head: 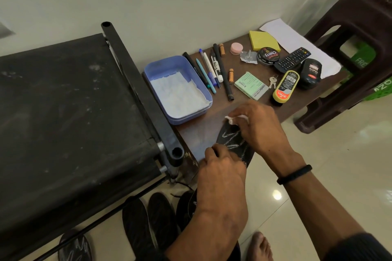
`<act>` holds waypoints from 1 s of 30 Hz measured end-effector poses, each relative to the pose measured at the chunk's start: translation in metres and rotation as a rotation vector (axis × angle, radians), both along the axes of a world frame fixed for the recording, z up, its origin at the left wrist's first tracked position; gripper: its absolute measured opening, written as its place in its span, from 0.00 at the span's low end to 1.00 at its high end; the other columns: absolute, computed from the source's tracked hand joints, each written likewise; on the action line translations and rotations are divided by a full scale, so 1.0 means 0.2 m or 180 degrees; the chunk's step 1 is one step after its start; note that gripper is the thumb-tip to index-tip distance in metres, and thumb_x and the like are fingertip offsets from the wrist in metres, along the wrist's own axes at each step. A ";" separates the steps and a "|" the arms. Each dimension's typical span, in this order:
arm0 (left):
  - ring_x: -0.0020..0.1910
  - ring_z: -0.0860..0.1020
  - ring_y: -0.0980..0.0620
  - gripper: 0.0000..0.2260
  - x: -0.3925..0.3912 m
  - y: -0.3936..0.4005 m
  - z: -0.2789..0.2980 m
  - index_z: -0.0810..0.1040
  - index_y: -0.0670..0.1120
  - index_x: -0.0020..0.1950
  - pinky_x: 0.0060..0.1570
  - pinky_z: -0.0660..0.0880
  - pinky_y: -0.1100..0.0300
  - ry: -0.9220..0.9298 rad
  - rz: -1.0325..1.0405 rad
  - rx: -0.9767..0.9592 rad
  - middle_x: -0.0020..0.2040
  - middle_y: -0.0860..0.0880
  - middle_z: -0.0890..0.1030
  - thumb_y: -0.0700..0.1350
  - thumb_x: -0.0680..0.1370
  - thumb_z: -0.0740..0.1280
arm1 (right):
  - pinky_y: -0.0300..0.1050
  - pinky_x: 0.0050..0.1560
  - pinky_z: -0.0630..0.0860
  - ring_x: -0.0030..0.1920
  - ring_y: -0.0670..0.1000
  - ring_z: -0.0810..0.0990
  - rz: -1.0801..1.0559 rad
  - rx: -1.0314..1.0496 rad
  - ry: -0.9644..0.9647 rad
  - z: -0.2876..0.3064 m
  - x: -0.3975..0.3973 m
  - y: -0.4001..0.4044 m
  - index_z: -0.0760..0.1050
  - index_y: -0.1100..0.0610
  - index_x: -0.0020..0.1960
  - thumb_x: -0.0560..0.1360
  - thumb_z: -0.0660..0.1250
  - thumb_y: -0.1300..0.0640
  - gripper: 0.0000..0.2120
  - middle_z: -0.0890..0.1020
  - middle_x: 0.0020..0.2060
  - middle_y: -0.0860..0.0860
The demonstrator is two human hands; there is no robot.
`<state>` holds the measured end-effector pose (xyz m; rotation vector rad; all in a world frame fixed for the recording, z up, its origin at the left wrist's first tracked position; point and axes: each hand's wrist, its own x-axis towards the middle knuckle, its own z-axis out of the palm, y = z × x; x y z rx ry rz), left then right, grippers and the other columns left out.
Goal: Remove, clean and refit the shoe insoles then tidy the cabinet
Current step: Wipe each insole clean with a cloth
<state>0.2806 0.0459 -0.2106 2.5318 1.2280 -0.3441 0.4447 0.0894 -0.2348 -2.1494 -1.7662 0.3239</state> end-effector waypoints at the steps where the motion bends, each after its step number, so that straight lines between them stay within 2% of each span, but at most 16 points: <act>1: 0.64 0.68 0.41 0.29 0.00 0.00 0.00 0.66 0.40 0.74 0.59 0.76 0.49 -0.0020 0.0016 0.0001 0.70 0.39 0.66 0.49 0.78 0.72 | 0.47 0.56 0.77 0.55 0.51 0.80 -0.0105 0.0012 -0.0003 0.00 0.01 0.01 0.84 0.54 0.56 0.79 0.68 0.62 0.10 0.83 0.55 0.52; 8: 0.64 0.68 0.40 0.29 0.00 0.01 -0.01 0.67 0.39 0.73 0.58 0.76 0.47 0.0044 -0.0010 -0.0046 0.69 0.37 0.66 0.51 0.77 0.73 | 0.49 0.54 0.76 0.57 0.56 0.80 -0.0683 0.0020 -0.0139 -0.03 -0.04 0.03 0.83 0.56 0.60 0.77 0.69 0.66 0.14 0.83 0.56 0.56; 12: 0.63 0.69 0.40 0.27 0.02 0.01 -0.01 0.69 0.39 0.72 0.56 0.76 0.48 0.0098 -0.0022 -0.0039 0.68 0.36 0.68 0.49 0.78 0.72 | 0.44 0.54 0.75 0.55 0.54 0.80 -0.0381 -0.0022 0.0141 -0.03 -0.10 0.01 0.84 0.56 0.58 0.79 0.68 0.64 0.10 0.83 0.56 0.54; 15: 0.62 0.70 0.41 0.22 0.03 0.01 0.00 0.72 0.41 0.70 0.54 0.75 0.49 0.0101 -0.0033 -0.0018 0.68 0.37 0.69 0.48 0.78 0.72 | 0.42 0.51 0.76 0.52 0.51 0.81 0.0041 -0.0098 0.0115 0.00 -0.12 0.00 0.85 0.54 0.54 0.77 0.69 0.64 0.11 0.84 0.53 0.51; 19: 0.62 0.69 0.41 0.22 0.04 0.01 0.00 0.72 0.42 0.70 0.55 0.75 0.49 0.0141 -0.0039 0.0017 0.67 0.37 0.68 0.47 0.79 0.72 | 0.47 0.54 0.80 0.53 0.48 0.82 0.0461 -0.0356 0.0260 0.05 -0.09 -0.02 0.86 0.51 0.52 0.74 0.72 0.65 0.12 0.83 0.53 0.47; 25: 0.62 0.69 0.40 0.26 0.03 0.00 0.01 0.69 0.39 0.71 0.55 0.77 0.50 0.0163 -0.0022 -0.0003 0.67 0.37 0.68 0.49 0.78 0.72 | 0.41 0.53 0.75 0.53 0.50 0.80 0.0242 -0.0130 0.0145 0.01 -0.06 0.00 0.85 0.55 0.55 0.77 0.68 0.64 0.10 0.83 0.53 0.51; 30: 0.64 0.67 0.40 0.29 0.01 0.00 0.01 0.67 0.39 0.73 0.59 0.77 0.49 0.0068 -0.0023 -0.0048 0.69 0.38 0.65 0.50 0.77 0.73 | 0.52 0.54 0.79 0.53 0.54 0.81 -0.0276 0.0044 0.0057 0.00 0.00 0.02 0.85 0.56 0.55 0.77 0.69 0.65 0.10 0.84 0.52 0.54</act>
